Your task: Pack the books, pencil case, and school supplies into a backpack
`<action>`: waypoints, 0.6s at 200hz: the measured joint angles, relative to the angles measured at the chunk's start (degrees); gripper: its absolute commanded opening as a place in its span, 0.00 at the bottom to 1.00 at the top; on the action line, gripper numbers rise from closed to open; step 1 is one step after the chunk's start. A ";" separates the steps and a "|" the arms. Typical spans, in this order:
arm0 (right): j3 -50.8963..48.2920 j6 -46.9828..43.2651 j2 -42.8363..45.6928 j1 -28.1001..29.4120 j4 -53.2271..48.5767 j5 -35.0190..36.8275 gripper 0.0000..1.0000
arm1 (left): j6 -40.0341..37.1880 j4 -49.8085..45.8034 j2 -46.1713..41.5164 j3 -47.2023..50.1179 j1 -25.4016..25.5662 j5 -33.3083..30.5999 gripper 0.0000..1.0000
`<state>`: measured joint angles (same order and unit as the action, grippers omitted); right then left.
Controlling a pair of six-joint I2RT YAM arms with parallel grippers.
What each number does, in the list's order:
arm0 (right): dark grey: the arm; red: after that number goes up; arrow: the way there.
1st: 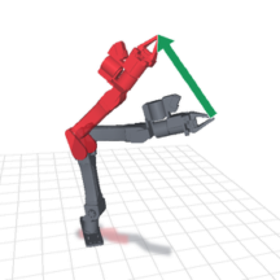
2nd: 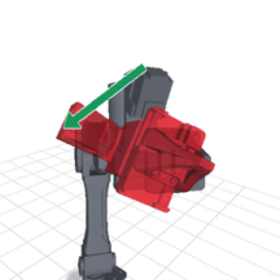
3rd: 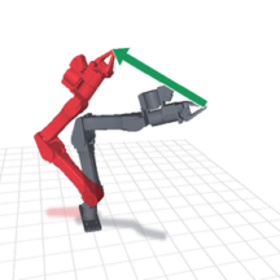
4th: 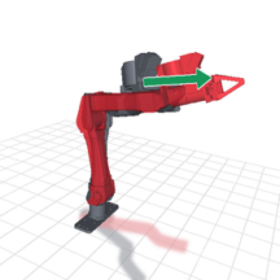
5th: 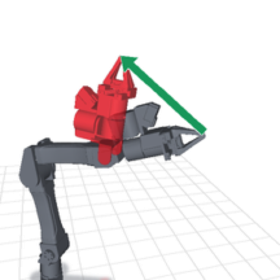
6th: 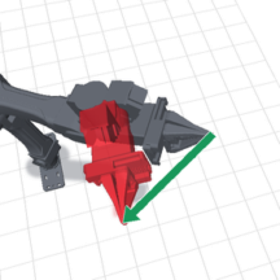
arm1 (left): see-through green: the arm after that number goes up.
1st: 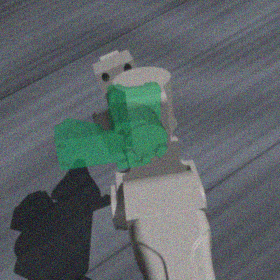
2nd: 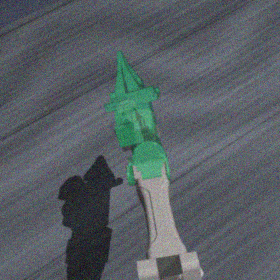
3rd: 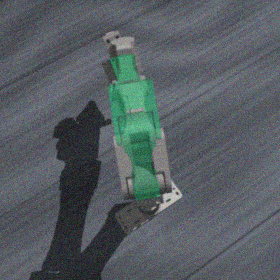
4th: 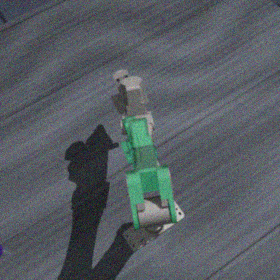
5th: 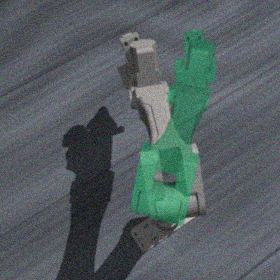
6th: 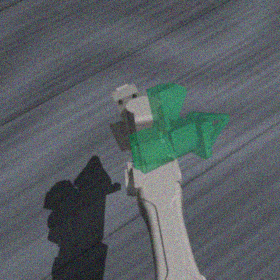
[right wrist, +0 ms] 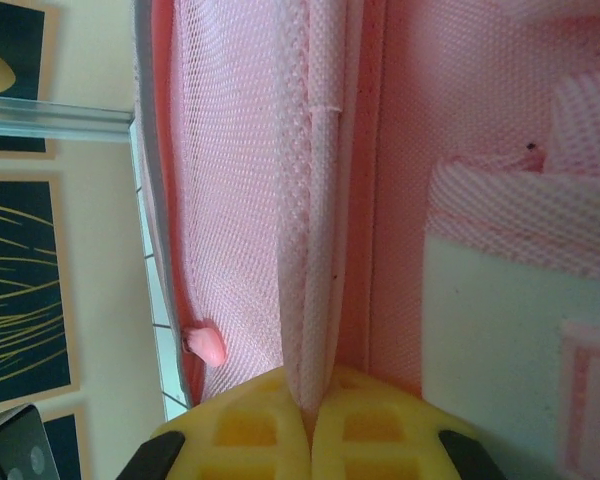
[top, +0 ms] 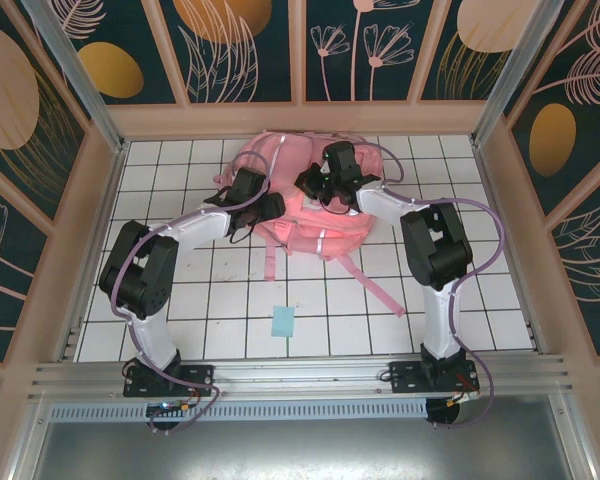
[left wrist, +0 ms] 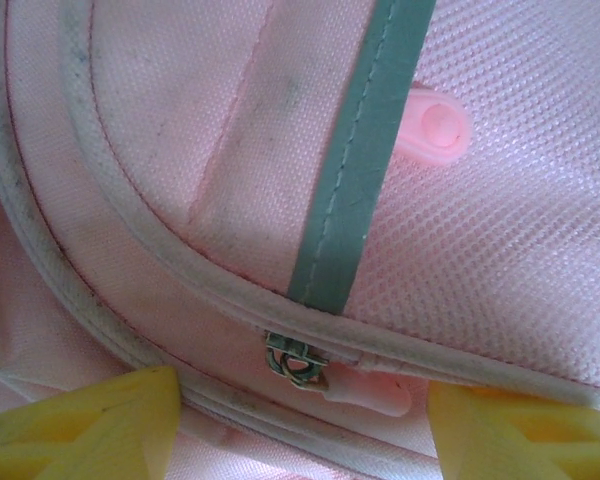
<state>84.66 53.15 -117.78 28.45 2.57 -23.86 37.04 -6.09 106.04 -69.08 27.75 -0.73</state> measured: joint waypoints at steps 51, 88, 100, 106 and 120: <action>-0.76 -0.31 0.44 -0.15 0.68 0.20 0.00 | -3.39 -3.26 2.05 -4.24 0.79 -1.95 0.19; -1.57 -2.56 1.88 -0.22 -0.68 0.72 0.00 | -6.25 -5.79 2.67 -6.60 1.25 -3.69 0.00; -1.57 -3.78 2.14 -0.22 -1.57 1.01 0.00 | -7.10 -6.05 2.67 -6.75 1.27 -3.93 0.00; -1.57 -4.33 2.25 -0.22 -1.99 1.09 0.00 | -7.63 -6.19 2.64 -6.82 1.27 -3.96 0.00; -1.57 -5.53 2.49 -0.22 -2.82 1.09 0.00 | -8.90 -6.54 2.54 -6.82 1.20 -3.93 0.00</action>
<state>83.09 47.62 -115.28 28.23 -0.25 -22.76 28.14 -12.62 108.57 -75.90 28.95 -4.67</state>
